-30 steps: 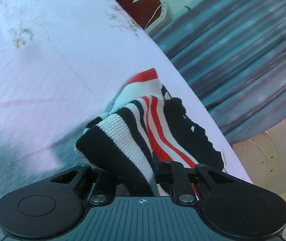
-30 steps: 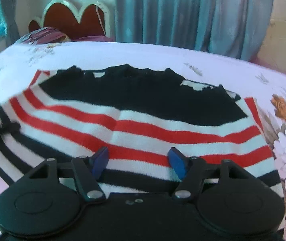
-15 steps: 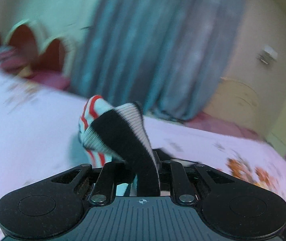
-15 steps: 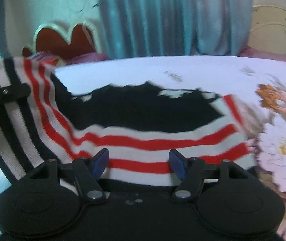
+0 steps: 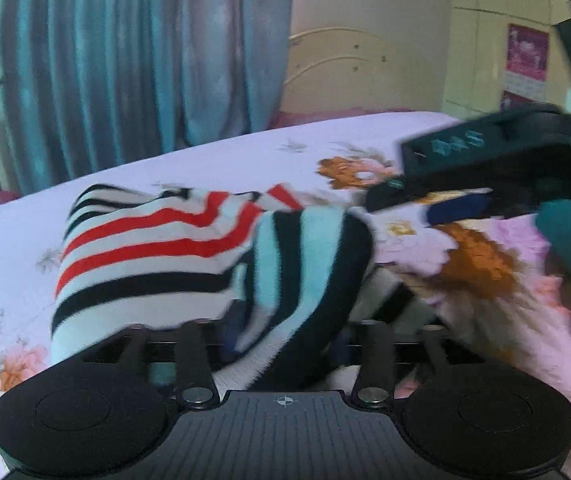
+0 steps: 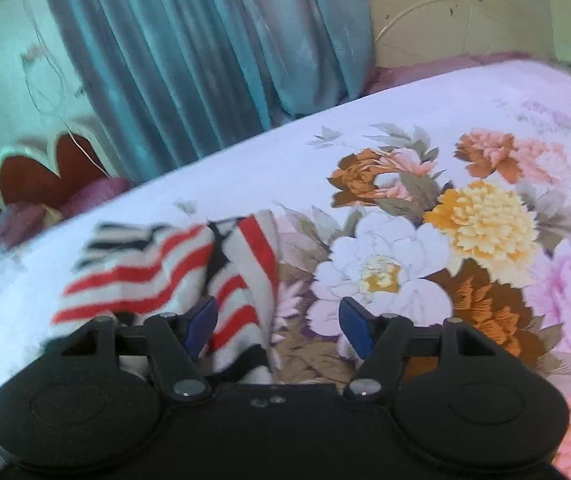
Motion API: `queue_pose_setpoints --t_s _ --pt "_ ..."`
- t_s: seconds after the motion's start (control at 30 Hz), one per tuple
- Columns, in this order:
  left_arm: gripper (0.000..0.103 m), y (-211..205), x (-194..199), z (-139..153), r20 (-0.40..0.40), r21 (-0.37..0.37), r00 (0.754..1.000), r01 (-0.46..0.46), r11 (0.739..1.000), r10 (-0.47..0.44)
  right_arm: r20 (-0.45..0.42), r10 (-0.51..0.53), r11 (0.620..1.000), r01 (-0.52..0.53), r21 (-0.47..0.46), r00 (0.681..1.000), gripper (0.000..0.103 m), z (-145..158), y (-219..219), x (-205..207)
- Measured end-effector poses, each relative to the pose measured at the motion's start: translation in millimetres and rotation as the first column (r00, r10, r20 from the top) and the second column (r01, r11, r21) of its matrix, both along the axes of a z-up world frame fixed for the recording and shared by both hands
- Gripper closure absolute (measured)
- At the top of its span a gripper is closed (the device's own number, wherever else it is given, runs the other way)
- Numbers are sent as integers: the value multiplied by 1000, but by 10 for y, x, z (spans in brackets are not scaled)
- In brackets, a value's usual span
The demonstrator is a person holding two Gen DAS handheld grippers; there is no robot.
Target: Fold small clothes
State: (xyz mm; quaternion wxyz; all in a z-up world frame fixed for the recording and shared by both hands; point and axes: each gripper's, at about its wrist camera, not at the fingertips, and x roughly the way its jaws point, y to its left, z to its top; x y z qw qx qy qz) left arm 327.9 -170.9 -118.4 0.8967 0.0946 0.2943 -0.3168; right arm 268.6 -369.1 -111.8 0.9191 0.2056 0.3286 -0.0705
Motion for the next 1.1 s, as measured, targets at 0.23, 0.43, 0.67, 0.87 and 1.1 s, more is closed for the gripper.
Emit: queue_pose_setpoints --t_s 0.23,0.43,0.67,0.87,1.1 --pt "39 416 -354 328 -5 -67 999 35 997 -36 0 166 960 -162 230 986 35 -33 121 307" --pt "39 1098 -140 540 11 -134 982 -185 974 188 -109 217 934 -174 312 970 34 -328 314 591" --pt "39 1296 418 292 -124 -118 931 -357 927 343 -90 243 936 -209 282 966 76 -357 475 657" --pt "39 1003 509 126 -141 -160 937 -340 927 319 65 239 971 -239 -7 969 80 89 539 380" --pt "39 583 520 -178 -163 -93 949 -287 953 270 -85 183 983 -181 38 979 75 -376 187 327"
